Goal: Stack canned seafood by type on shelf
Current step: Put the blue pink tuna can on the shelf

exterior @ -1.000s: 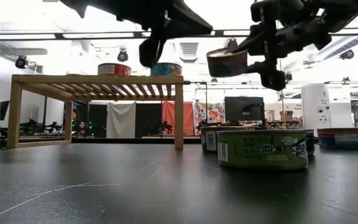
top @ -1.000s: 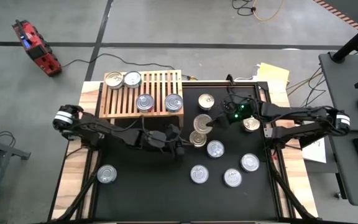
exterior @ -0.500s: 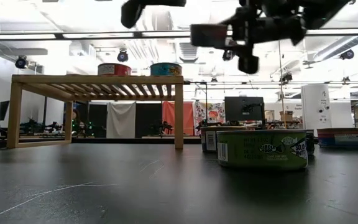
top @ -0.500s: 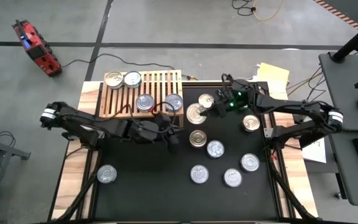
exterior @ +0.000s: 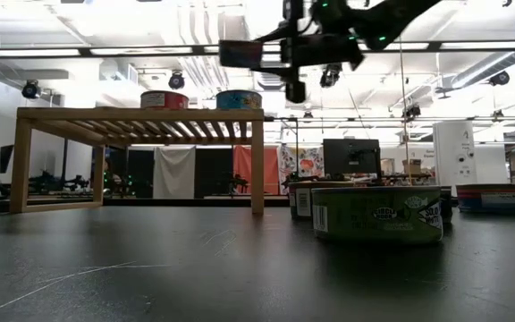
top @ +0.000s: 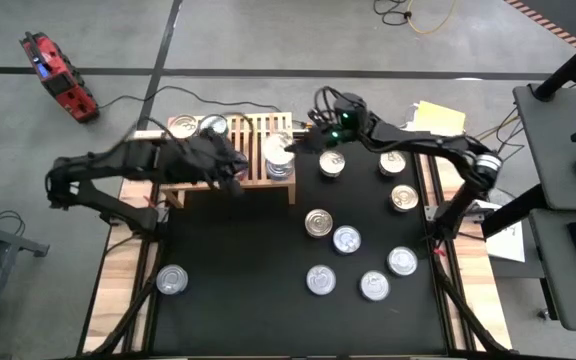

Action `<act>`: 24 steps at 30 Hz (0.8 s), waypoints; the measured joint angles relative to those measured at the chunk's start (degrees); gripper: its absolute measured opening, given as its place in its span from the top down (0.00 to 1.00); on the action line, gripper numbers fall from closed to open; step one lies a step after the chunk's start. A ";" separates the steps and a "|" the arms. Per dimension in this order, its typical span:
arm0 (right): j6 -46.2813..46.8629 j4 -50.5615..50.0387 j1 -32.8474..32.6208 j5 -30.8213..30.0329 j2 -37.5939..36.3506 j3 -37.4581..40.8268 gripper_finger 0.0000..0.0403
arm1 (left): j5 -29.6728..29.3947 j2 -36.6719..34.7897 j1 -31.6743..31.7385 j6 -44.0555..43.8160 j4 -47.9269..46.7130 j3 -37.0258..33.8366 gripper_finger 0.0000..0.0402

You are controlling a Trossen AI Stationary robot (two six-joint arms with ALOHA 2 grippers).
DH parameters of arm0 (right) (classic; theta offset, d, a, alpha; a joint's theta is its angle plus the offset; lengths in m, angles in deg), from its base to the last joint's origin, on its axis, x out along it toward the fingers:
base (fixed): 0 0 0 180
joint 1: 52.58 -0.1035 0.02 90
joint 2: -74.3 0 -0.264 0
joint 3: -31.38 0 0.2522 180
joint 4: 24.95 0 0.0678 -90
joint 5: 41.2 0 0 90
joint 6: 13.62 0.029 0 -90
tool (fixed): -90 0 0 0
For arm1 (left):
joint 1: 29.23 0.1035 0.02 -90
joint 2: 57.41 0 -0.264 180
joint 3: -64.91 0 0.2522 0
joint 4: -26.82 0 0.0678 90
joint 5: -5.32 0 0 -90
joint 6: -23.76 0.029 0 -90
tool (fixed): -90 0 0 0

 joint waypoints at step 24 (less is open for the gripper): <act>6.88 -13.44 4.51 -8.37 14.34 -17.44 0.54 | 32.86 -4.90 21.34 25.78 8.45 -2.14 1.00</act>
